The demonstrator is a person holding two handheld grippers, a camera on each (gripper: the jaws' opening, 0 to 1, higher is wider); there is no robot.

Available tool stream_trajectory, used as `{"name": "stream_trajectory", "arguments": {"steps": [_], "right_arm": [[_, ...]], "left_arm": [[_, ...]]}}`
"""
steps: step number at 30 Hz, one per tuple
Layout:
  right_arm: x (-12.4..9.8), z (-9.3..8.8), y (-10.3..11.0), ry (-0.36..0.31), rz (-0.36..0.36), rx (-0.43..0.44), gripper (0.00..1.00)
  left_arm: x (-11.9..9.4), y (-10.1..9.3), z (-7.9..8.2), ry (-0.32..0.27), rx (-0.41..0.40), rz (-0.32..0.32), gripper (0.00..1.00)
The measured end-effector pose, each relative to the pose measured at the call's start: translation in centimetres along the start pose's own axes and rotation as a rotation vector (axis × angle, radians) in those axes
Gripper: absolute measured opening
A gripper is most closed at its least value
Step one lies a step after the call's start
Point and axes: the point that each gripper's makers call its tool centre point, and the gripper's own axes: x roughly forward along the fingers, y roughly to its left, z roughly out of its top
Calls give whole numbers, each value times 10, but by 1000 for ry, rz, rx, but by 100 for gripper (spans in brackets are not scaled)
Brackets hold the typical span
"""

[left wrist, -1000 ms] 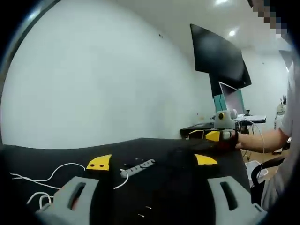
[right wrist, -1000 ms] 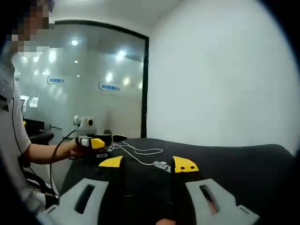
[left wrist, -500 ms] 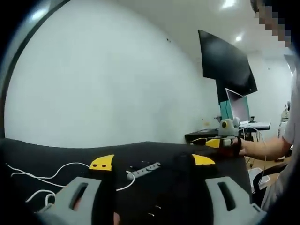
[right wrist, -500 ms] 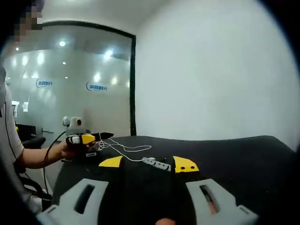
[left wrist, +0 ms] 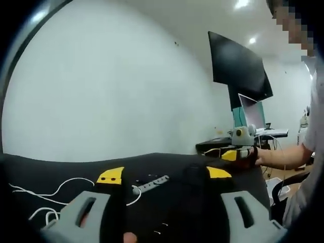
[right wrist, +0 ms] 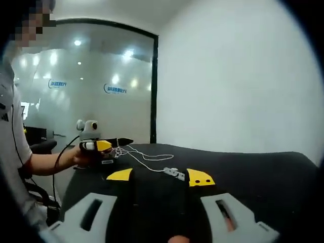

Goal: Grab the wires, straighten them and put them on the rack

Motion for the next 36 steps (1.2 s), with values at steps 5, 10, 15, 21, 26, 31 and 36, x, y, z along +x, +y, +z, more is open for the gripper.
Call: {"name": "stream_trajectory", "arguments": {"steps": [5,10,15,21,26,31,36], "right_arm": [[-2,4,-5,-24,-16,22,37],[0,0,0,-1,-11,10,37],[-1,-1,1,1,-14,-5,37],[1,-3,2,11,-7,3,37],[-1,-1,3,3,-10,-3,37],[2,-2,2,6,-1,8,37],[-1,-1,4,2,-7,-7,36]], "left_arm": [[0,3,-2,6,-1,4,54],[0,3,-2,3,-3,1,54],[1,3,-5,16,0,2,54],[0,0,-4,11,2,2,54],[1,1,-5,16,5,0,54],[0,-1,-3,13,8,-1,54],[0,-1,-5,21,11,0,54]]}}
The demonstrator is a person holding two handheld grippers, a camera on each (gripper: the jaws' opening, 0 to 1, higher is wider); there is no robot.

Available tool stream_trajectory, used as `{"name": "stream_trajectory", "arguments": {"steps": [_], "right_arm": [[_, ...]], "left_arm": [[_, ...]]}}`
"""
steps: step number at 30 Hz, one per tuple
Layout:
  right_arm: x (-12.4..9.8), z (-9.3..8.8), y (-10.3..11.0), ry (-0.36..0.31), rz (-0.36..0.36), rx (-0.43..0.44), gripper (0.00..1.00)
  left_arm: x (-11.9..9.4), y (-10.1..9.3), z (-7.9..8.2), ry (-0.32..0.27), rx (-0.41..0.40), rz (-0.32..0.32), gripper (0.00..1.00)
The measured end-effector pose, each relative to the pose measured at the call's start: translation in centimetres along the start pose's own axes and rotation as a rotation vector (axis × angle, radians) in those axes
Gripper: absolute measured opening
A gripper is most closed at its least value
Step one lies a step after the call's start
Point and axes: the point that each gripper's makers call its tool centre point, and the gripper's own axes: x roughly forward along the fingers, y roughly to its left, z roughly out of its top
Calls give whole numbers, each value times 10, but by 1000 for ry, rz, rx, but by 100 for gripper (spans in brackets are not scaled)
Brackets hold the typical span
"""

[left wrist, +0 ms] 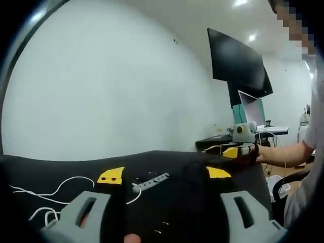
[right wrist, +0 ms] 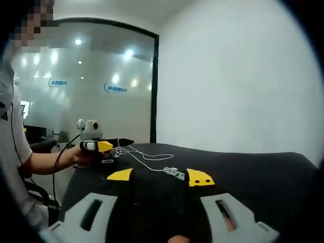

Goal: Grab the wires, straighten them and put them on the rack

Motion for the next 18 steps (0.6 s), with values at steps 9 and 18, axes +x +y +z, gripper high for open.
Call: {"name": "stream_trajectory", "arguments": {"steps": [9,18], "right_arm": [[-3,6,0,-27,3,17,36],[-2,10,2,-45,9,32,36]], "left_arm": [[-1,-3,2,-3,-1,0,54],[-1,-2,2,-3,0,-1,54]]}}
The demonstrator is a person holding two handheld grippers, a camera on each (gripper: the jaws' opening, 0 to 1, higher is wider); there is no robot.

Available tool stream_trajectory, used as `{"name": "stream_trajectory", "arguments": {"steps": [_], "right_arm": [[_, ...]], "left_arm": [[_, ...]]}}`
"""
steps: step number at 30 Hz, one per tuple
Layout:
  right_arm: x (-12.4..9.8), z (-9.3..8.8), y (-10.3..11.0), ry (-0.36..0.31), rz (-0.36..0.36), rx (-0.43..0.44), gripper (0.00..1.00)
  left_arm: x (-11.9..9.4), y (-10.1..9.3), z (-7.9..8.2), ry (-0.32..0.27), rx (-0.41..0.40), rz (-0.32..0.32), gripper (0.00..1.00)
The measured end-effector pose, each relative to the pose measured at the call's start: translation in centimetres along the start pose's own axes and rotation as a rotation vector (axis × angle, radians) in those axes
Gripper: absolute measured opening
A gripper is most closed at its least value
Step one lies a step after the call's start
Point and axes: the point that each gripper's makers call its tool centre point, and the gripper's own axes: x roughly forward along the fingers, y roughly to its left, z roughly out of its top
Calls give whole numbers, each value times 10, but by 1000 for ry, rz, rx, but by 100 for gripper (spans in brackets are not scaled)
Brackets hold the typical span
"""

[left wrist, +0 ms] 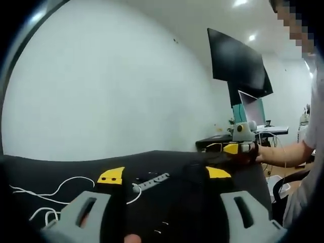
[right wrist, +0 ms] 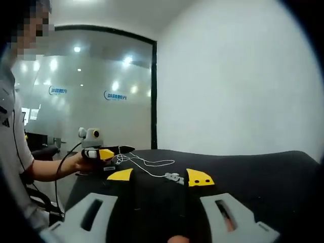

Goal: Grab the wires, straighten them and put them on the rack

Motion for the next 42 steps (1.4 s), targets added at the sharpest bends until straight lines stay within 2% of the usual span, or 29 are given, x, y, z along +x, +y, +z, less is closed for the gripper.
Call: {"name": "stream_trajectory", "arguments": {"steps": [15,42], "right_arm": [[1,-4,-4,19,5,-14,36],[2,-7,-2,35,8,-20,36]], "left_arm": [[-1,-9,1,9,12,0,53],[-1,-12,0,18,18,8,52]]}}
